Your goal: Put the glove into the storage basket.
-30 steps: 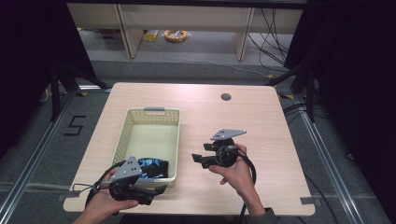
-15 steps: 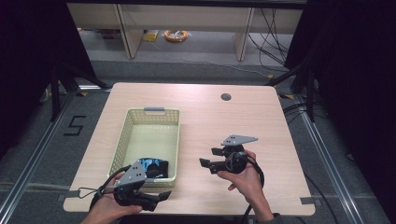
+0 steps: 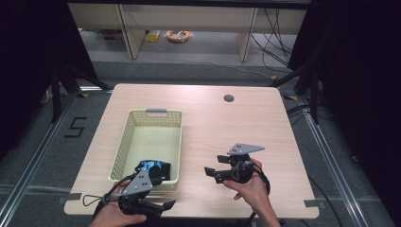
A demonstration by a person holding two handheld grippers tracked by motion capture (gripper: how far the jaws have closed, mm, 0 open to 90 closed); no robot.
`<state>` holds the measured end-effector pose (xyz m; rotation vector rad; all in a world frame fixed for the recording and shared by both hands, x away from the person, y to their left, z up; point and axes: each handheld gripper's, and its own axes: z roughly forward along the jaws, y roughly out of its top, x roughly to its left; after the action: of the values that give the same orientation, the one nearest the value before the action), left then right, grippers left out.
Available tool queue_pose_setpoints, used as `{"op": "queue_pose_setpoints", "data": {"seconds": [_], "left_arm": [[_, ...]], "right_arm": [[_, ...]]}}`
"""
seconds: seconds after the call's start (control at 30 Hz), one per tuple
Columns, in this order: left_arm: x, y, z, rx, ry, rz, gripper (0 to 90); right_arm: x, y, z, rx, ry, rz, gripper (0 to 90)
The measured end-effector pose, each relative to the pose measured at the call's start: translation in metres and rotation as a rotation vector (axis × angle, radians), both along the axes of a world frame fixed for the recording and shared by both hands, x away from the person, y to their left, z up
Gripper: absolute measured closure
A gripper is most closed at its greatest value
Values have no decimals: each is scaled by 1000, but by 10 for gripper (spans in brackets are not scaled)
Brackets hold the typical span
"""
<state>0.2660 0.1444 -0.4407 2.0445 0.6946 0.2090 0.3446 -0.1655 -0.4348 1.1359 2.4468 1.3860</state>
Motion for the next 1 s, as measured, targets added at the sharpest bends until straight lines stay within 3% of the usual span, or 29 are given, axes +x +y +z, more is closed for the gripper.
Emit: {"op": "queue_pose_setpoints", "data": {"seconds": [0.03,0.1,0.13,0.2,0.23,0.27,0.3,0.37,0.4,0.53,0.57,0.6,0.63,0.67,0.73,0.77,0.83,0.87,0.9,0.93,1.0], "left_arm": [[0,1,-1,20,-4,-8,195],[-1,0,-2,18,-2,-10,195],[-2,0,-3,13,1,-10,195],[-2,-1,-7,23,-13,-27,196],[-2,0,-7,31,-3,-31,196],[-3,-1,-9,36,0,-32,196],[-3,-2,-10,21,-2,-33,196],[-5,-2,-12,25,20,-29,197],[-6,-3,-14,22,5,-39,197],[-10,-4,-18,35,14,-44,196],[-11,-4,-19,39,13,-52,196],[-10,-3,-19,57,-6,-69,196],[-13,-5,-21,24,11,-51,196],[-14,-5,-22,30,27,-54,196],[-13,-5,-24,40,11,-71,195],[-13,-4,-27,63,13,-78,196],[-13,-4,-30,67,16,-75,195],[-14,-3,-31,62,18,-76,196],[-15,-4,-32,60,20,-72,196],[-16,-4,-33,52,43,-60,196],[-17,-4,-34,55,32,-58,195]], "right_arm": [[-1,0,-2,14,-2,15,295],[-3,-2,-3,18,-3,16,286],[-7,-1,-4,28,23,4,285],[-9,-3,-6,29,20,3,280],[-8,-5,-8,27,-2,20,280],[-11,-5,-8,33,29,1,278],[-10,-7,-11,23,1,13,274],[-13,-9,-11,8,3,-3,273],[-14,-10,-12,20,4,2,272],[-16,-11,-16,27,-6,10,262],[-20,-11,-15,31,32,-7,260],[-19,-12,-16,18,-7,11,259],[-21,-12,-17,19,5,15,257],[-21,-12,-17,19,5,15,257],[-27,-12,-18,22,28,-3,257],[-25,-14,-19,11,3,22,257],[-27,-14,-20,11,6,15,257],[-31,-13,-20,21,41,1,257],[-29,-15,-22,1,11,14,256],[-30,-15,-23,14,13,20,256],[-34,-15,-25,15,36,8,254]]}}
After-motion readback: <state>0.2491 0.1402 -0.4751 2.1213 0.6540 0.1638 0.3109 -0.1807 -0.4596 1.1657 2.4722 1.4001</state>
